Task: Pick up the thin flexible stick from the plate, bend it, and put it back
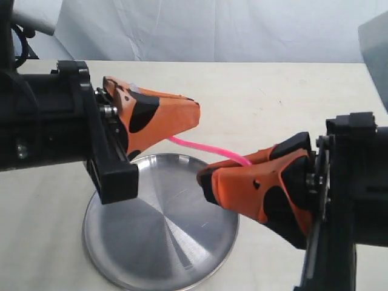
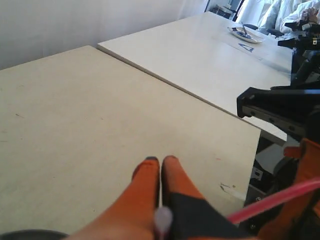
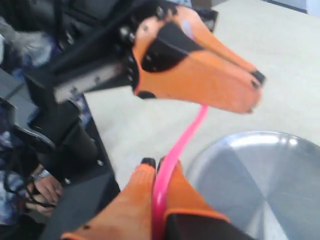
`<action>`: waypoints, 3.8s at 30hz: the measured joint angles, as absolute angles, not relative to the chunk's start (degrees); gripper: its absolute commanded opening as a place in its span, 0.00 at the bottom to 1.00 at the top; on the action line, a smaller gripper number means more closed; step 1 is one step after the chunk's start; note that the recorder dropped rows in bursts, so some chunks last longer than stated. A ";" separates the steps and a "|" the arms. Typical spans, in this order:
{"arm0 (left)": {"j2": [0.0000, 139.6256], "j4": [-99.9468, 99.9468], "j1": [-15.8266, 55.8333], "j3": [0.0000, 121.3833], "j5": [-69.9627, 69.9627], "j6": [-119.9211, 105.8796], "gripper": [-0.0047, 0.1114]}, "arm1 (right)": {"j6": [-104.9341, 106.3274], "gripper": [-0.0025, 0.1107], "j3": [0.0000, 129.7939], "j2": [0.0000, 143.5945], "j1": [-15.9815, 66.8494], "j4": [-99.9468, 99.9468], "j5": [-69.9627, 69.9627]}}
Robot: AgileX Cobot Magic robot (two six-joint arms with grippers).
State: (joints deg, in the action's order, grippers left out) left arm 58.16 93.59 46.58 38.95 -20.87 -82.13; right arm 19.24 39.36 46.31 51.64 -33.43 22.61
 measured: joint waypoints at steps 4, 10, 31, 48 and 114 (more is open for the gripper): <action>56.80 94.52 46.27 40.08 -21.27 -82.27 0.04 | 7.51 0.01 39.47 46.05 51.89 -19.49 25.16; 54.44 95.69 46.27 43.27 -22.86 -83.01 0.04 | -5.03 0.01 40.54 48.57 52.01 -6.25 26.95; 54.07 91.10 46.27 44.09 -20.94 -84.69 0.05 | -5.83 0.01 40.89 54.80 52.01 -5.17 23.91; 52.50 84.66 46.02 44.82 -10.01 -84.47 0.49 | -5.83 0.01 40.40 55.27 52.01 -5.06 29.71; 35.94 -3.32 40.52 44.82 -29.75 -11.39 0.04 | -16.35 0.02 46.87 41.61 48.20 21.20 33.90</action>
